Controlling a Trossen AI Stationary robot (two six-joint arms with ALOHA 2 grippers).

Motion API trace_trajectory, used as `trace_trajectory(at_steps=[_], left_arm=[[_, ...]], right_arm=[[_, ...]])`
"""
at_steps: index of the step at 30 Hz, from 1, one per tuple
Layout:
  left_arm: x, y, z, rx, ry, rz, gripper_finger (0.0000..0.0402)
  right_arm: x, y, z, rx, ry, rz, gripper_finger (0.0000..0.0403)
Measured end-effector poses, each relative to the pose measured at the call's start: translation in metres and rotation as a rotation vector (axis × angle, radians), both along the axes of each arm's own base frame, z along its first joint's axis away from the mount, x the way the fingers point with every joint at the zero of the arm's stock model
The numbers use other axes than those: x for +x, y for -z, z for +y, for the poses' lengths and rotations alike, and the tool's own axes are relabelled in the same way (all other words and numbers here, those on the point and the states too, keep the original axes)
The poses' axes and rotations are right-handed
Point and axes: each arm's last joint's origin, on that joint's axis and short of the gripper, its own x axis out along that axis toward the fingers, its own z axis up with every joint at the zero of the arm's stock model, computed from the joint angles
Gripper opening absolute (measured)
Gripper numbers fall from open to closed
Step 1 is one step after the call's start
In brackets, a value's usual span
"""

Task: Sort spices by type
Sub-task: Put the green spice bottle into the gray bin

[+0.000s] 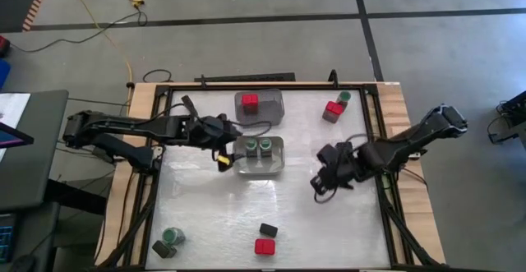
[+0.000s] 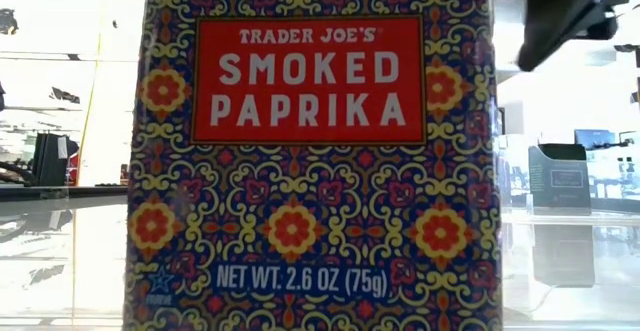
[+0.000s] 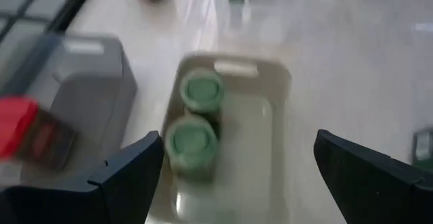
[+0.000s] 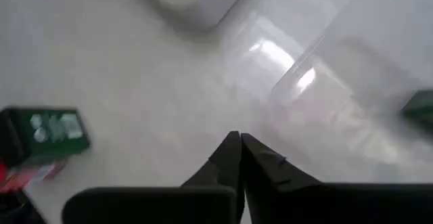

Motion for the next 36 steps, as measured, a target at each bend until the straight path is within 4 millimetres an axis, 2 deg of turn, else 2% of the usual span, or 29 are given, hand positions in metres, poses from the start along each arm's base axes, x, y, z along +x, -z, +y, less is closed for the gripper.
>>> trace_trajectory(at_steps=[4, 9, 14, 17, 26, 36], left_arm=[[-0.008, -0.010, -0.020, -0.034, -0.060, 0.065, 0.0364], [-0.022, -0.026, -0.051, -0.100, -0.135, 0.101, 0.0364], [-0.045, -0.039, -0.080, -0.192, -0.317, 0.095, 0.0364], [-0.062, -0.043, -0.096, -0.280, -0.365, 0.136, 0.0364], [-0.093, -0.035, -0.126, -0.513, -0.438, 0.350, 0.0364], [-0.098, -0.018, -0.158, -0.499, -0.413, 0.472, 0.0364]], right_arm=[[-0.003, 0.010, 0.023, -0.001, 0.011, 0.009, 0.0025], [-0.004, 0.021, 0.039, -0.015, 0.011, 0.032, 0.0032], [-0.007, 0.027, 0.050, -0.036, -0.042, 0.051, 0.0037], [-0.011, 0.026, 0.057, -0.031, -0.075, 0.042, 0.0037], [-0.018, 0.024, 0.075, -0.032, -0.225, -0.008, 0.0038], [-0.016, 0.023, 0.078, -0.040, -0.282, -0.035, 0.0038]])
